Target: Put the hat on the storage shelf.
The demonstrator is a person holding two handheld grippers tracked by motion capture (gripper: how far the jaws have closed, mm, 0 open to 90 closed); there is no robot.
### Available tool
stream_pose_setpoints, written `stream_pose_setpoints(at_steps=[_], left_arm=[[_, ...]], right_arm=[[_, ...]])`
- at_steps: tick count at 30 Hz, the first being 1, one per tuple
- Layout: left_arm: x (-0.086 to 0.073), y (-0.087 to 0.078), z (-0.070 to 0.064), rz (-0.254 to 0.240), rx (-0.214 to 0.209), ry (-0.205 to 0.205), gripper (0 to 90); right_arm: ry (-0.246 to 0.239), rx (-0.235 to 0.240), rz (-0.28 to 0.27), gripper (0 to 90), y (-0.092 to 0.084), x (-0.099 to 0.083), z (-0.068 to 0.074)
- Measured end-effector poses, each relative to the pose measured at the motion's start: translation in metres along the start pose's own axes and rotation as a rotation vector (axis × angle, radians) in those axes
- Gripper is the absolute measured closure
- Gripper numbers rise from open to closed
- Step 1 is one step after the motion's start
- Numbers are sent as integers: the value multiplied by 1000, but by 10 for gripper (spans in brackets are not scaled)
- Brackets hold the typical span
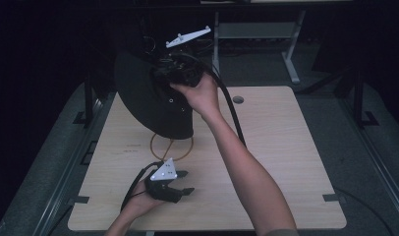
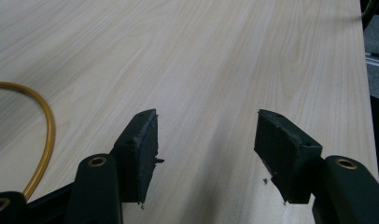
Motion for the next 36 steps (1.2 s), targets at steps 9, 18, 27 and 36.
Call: stream_pose_setpoints(at_steps=[9, 18, 27, 36], left_arm=[[1, 2, -3, 4, -9, 8, 391], [1, 1, -7, 3, -17, 27, 389], [0, 1, -5, 6, -7, 23, 380], [-1, 1, -3, 14, 0, 6, 365]], right_arm=[[-32, -1, 59, 837, 26, -3, 8], [-52, 58, 114, 664, 42, -8, 22], [-16, 82, 96, 571, 27, -19, 15], [16, 89, 66, 485, 9, -34, 2]])
Point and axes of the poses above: each handheld gripper's, and its own axes: y roughly forward along the jaws, x roughly out of its top, z roughly to its left, the point moved 5 cm from there along y, roughly forward along the jaws, and after that the axes turned 10 degrees about x, right-handed, at the moved point
